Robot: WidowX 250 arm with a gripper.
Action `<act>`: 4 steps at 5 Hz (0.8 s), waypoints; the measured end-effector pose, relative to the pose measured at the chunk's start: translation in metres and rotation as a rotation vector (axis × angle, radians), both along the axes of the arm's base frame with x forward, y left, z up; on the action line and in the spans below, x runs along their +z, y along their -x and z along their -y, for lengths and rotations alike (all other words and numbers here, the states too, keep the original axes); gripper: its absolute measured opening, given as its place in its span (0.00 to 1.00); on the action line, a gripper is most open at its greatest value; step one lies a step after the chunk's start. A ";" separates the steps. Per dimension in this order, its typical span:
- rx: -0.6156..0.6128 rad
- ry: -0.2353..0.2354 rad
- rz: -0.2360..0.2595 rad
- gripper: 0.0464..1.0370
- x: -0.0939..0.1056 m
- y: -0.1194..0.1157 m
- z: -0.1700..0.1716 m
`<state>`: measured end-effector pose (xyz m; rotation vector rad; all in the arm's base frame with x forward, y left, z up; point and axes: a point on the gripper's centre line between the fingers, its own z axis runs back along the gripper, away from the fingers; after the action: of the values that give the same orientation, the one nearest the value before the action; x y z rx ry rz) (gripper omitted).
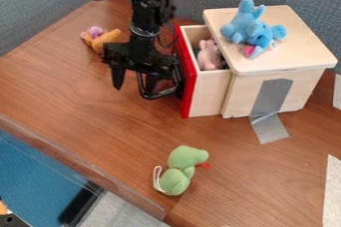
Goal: Open the drawer
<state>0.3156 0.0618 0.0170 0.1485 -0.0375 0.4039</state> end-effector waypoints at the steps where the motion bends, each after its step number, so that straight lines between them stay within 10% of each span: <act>1: 0.064 0.012 -0.018 0.33 0.000 0.015 -0.011; 3: 0.130 0.011 -0.008 0.14 0.005 0.023 -0.018; 4: 0.087 -0.003 -0.037 0.38 0.008 0.026 -0.017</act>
<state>0.2899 0.0789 0.0245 0.1606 0.0046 0.4879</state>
